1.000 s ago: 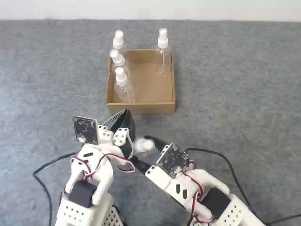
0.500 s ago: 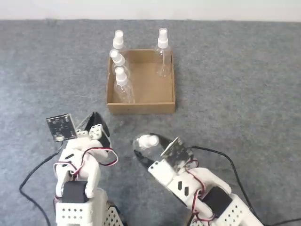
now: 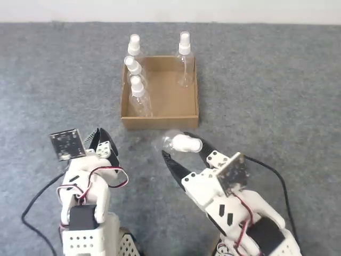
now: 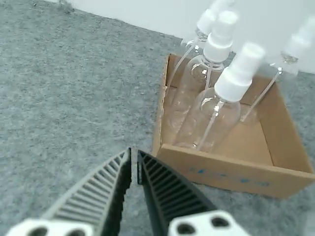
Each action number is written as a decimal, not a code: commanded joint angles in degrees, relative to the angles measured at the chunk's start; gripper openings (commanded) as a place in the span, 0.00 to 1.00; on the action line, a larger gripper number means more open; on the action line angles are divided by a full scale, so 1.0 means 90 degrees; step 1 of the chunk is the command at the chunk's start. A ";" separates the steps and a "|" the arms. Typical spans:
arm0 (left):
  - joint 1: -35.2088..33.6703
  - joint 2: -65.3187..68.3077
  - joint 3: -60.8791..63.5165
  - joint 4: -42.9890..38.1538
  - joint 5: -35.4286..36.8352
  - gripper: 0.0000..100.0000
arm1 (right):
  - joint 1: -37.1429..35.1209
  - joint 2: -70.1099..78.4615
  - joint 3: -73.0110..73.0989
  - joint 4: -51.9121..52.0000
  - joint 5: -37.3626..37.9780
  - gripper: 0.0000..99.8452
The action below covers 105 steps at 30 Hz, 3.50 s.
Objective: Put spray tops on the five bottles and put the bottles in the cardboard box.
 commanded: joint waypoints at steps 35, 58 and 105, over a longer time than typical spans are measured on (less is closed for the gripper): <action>-0.0068 -0.0098 0.0044 -0.0449 -0.0117 0.01 | 0.1880 0.8337 -0.3956 -0.3844 -0.0049 0.01; -0.0068 -0.0098 0.0171 -0.0713 -0.0117 0.01 | 0.1929 1.1746 -0.5226 -0.4811 -0.0059 0.03; -0.0068 -0.0098 0.0181 -0.0723 -0.0117 0.01 | 0.1812 1.1707 -0.5548 -0.3394 -0.0088 0.35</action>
